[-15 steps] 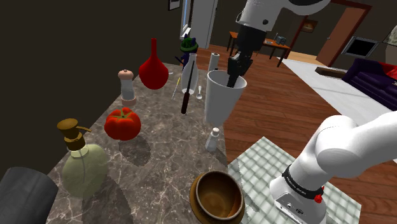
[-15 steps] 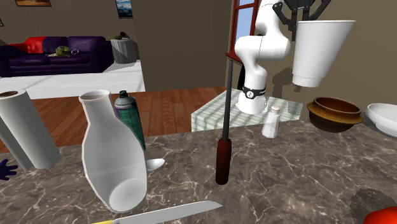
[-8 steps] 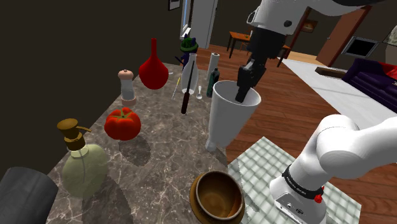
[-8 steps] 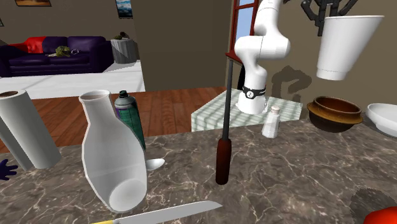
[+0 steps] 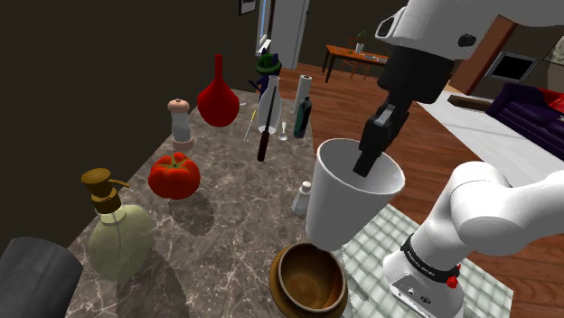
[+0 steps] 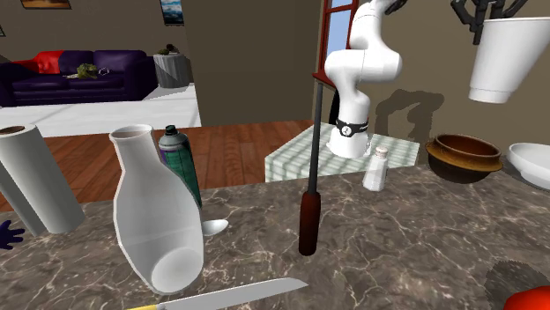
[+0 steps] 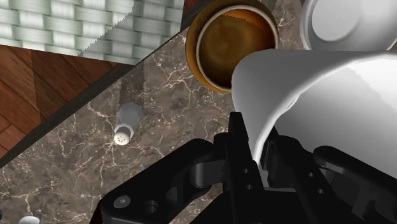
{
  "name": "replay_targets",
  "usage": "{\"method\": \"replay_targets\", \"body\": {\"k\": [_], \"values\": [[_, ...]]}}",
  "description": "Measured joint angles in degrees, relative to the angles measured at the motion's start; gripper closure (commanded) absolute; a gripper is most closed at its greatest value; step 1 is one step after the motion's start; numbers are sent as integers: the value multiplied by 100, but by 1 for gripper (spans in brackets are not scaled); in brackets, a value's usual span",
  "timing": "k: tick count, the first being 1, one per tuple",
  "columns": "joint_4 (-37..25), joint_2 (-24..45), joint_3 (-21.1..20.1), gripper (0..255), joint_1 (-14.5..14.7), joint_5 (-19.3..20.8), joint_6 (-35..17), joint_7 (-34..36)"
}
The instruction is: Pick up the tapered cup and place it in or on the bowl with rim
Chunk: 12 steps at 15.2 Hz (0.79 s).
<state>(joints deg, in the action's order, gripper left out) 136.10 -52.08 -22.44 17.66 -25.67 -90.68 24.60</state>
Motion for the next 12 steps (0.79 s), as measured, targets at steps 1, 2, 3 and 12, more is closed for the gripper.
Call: {"method": "replay_targets", "body": {"k": [1,2,3,12], "values": [[53,-52,-40,255,28,-41,-12,40],[128,-99,-66,255,49,-71,-45,52],[211,-111,-101,255,58,-100,-118,47],[937,-269,-316,255,152,-320,-683,-57]]}}
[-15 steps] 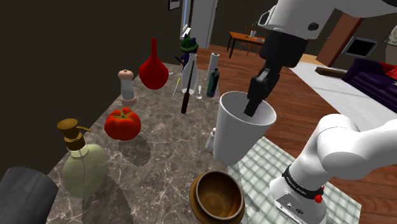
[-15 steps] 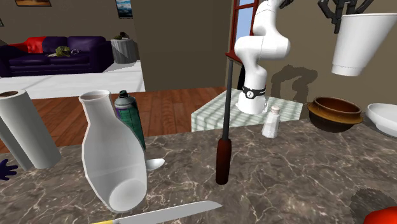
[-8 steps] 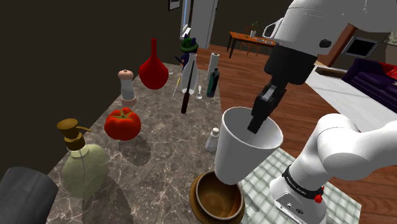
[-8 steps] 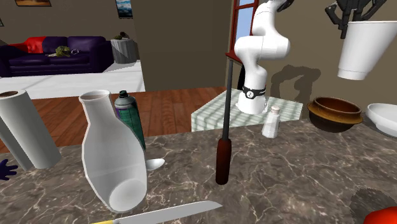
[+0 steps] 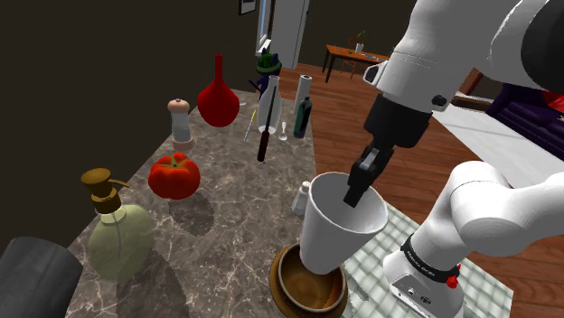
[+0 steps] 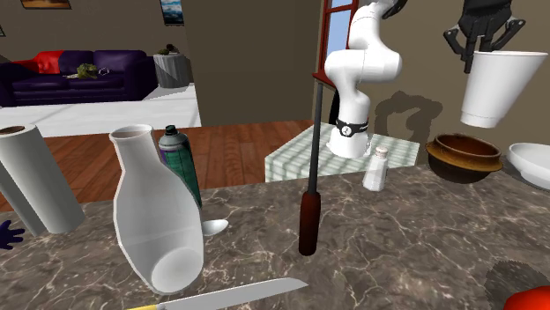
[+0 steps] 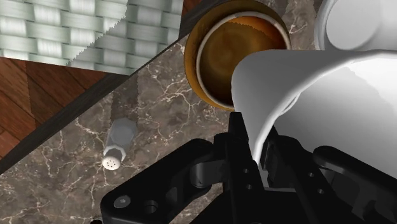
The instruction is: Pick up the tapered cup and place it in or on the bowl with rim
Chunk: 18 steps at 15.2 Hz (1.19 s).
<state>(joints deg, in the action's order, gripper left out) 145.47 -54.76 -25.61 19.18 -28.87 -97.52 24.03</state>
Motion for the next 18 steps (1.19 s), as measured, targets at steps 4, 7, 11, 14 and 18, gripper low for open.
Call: {"method": "replay_targets", "body": {"k": [4,7,11,14,18], "values": [[303,-32,-104,255,41,-107,-267,-55],[542,-66,-197,255,89,-207,-470,-86],[769,-53,-292,255,120,-305,-705,-138],[800,-43,-311,255,123,-322,-747,-145],[804,-43,-313,0,125,-325,-752,-146]]}}
